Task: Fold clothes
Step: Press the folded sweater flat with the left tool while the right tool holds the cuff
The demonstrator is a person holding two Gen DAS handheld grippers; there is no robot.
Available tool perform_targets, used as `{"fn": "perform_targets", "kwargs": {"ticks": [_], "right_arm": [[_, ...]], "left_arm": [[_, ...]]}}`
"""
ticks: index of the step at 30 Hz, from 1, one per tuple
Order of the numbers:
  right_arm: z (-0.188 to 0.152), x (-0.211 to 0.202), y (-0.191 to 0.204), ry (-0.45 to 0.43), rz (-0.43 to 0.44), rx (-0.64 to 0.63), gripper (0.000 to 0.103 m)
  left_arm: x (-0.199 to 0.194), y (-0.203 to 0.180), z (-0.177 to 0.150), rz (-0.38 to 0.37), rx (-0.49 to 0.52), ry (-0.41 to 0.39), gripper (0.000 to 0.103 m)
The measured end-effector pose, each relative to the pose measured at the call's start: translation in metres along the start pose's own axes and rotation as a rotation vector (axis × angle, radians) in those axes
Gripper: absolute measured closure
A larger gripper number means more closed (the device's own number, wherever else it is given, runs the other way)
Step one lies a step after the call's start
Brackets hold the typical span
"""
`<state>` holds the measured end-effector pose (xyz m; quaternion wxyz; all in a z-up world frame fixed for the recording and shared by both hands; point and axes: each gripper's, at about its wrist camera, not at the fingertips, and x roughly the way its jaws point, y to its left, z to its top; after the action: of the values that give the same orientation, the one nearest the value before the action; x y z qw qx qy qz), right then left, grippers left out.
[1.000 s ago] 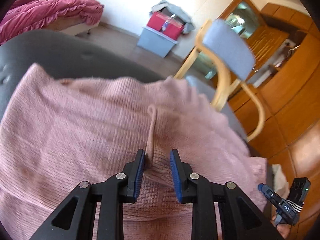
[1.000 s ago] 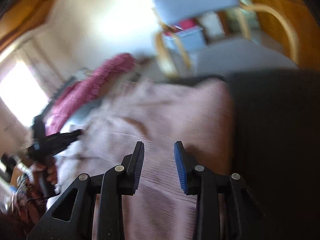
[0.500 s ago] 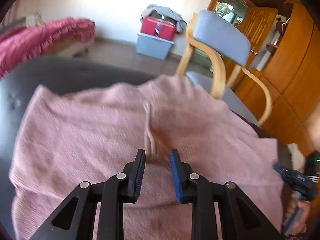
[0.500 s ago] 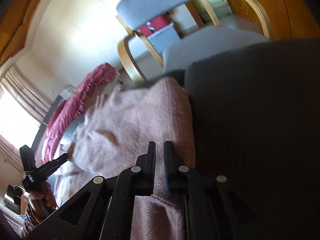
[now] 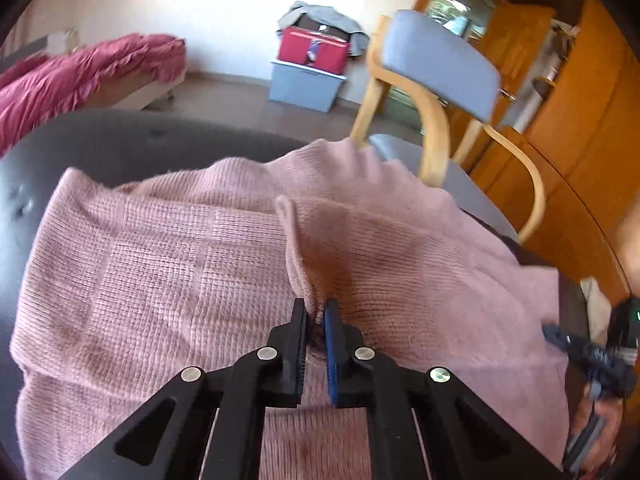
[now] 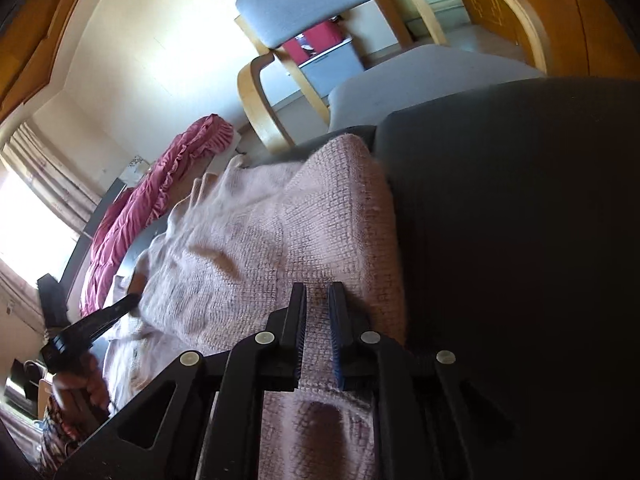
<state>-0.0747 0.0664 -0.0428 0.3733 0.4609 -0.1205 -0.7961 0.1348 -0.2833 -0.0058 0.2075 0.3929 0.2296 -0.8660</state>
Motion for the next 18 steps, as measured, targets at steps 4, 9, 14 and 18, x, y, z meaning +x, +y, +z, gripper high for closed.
{"fn": "perform_targets", "kwargs": {"ticks": [4, 9, 14, 18], "right_arm": [[0.0, 0.001, 0.0, 0.0, -0.006, 0.002, 0.093], [0.001, -0.002, -0.008, 0.003, 0.015, 0.022, 0.092], [0.005, 0.001, -0.011, -0.016, 0.05, 0.075, 0.093], [0.007, -0.002, -0.007, -0.075, 0.065, 0.068, 0.092]], "left_arm": [[-0.01, -0.005, -0.006, 0.043, 0.067, -0.01, 0.094], [-0.019, -0.01, 0.005, 0.224, 0.007, -0.135, 0.094], [-0.019, -0.091, 0.006, -0.016, 0.108, -0.173, 0.09], [0.006, -0.174, 0.002, -0.212, 0.219, -0.097, 0.09]]}}
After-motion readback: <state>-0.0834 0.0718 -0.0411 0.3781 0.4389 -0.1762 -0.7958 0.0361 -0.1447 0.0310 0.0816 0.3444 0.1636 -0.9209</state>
